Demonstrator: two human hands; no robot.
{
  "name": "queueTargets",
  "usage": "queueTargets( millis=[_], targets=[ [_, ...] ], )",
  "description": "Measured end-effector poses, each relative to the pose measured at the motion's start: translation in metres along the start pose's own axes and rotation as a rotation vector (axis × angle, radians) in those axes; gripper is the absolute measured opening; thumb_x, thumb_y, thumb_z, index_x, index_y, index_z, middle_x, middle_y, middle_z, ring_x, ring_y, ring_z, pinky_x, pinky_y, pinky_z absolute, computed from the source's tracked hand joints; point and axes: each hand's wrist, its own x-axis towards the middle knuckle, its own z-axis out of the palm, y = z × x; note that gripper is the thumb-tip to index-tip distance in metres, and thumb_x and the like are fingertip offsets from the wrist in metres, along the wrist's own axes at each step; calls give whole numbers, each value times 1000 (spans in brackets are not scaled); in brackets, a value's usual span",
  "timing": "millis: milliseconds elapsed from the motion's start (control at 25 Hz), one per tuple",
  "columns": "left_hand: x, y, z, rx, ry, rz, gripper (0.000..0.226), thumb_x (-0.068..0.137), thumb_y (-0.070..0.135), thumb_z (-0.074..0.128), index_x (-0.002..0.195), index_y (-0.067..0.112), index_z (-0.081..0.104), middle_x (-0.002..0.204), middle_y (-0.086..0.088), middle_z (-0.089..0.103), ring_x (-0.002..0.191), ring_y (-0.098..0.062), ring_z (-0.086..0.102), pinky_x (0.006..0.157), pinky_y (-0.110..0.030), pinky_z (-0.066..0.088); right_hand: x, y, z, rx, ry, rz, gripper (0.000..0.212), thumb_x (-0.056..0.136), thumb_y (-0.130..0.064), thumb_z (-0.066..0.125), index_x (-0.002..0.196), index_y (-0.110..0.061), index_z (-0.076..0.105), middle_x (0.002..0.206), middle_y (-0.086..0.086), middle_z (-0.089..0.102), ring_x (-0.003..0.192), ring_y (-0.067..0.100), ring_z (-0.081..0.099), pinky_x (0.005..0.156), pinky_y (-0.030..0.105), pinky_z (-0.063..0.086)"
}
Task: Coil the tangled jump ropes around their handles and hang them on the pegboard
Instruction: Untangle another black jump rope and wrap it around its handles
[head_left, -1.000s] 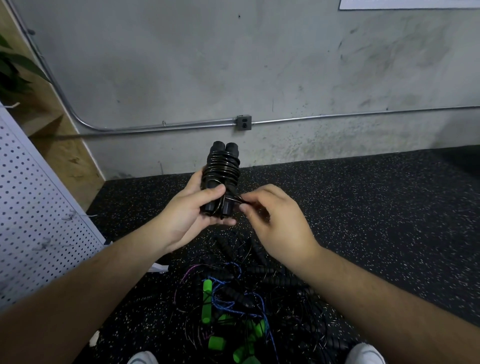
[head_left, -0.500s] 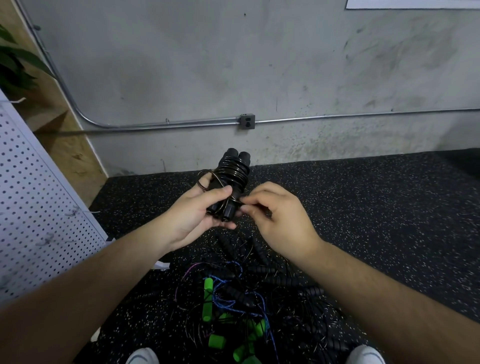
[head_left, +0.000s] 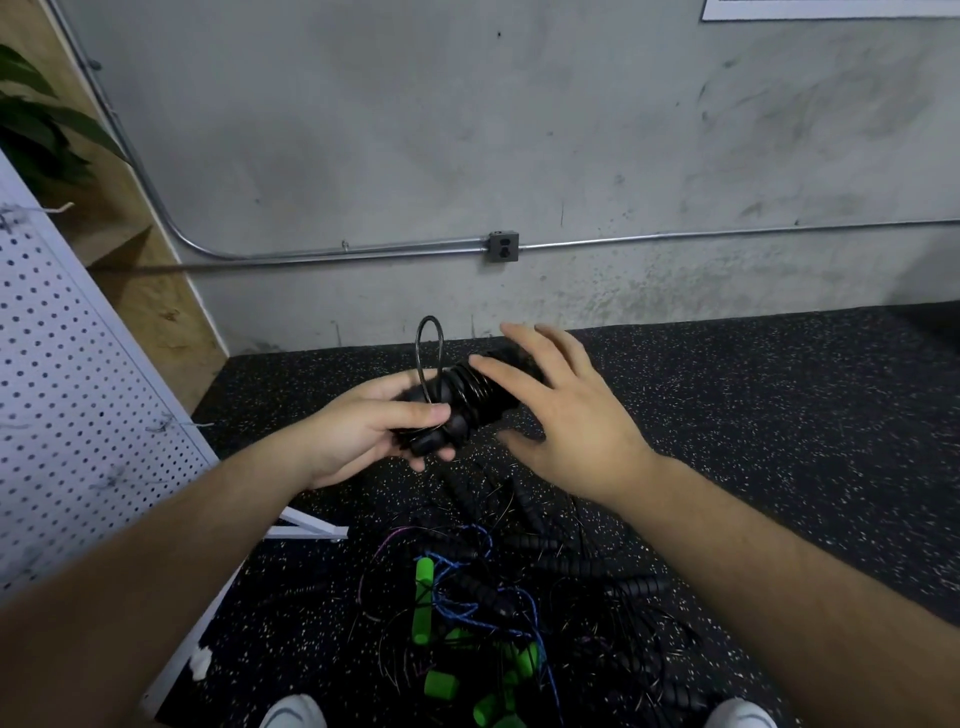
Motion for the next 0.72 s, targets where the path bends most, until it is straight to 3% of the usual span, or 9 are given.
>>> queueTargets(
  millis=[80,160,280,360,440,560,720],
  targets=[
    [-2,-2,-7,29,-34,-18,66,77,29,80,138,17,56,120,-22,69,98,-39,69,66,-33,55,1,6,6,35,-66,-8,75,84,-23,76,149,-34,41,153,1,39,136,31,37,106,53,45],
    [-2,-6,-9,108,14,-3,68,72,37,83,134,25,59,122,-14,70,104,-35,70,80,-38,59,3,8,13,15,-92,-14,71,85,-24,77,147,-32,44,144,3,48,124,31,49,96,51,52],
    [-3,-11,-12,380,333,118,62,73,48,83,127,39,54,128,5,65,111,-16,67,100,-43,54,6,5,24,-13,-134,38,68,88,-32,74,148,-30,42,139,6,52,115,33,55,92,50,54],
    [-4,-8,-19,469,492,192,68,72,44,78,130,37,44,135,7,54,114,-11,63,97,-39,56,12,-1,35,-15,-135,64,67,90,-35,70,150,-30,41,139,8,53,115,34,56,94,49,53],
    [-7,-4,-30,610,608,192,90,74,46,81,147,27,31,142,6,46,116,-8,60,96,-37,56,19,-9,46,-8,-137,64,67,92,-38,67,151,-31,38,139,8,52,116,34,56,95,47,52],
    [-23,-9,-46,863,701,213,107,74,49,82,154,34,14,146,4,33,118,-7,54,98,-34,53,32,-25,65,14,-158,82,67,95,-44,61,154,-32,32,142,6,49,118,32,54,94,44,51],
    [-52,-41,-70,1030,751,254,94,70,46,86,148,32,34,140,0,28,118,-18,51,104,-42,51,46,-53,97,99,-209,113,69,96,-49,57,156,-35,25,139,3,48,116,29,54,92,43,52]
  ],
)
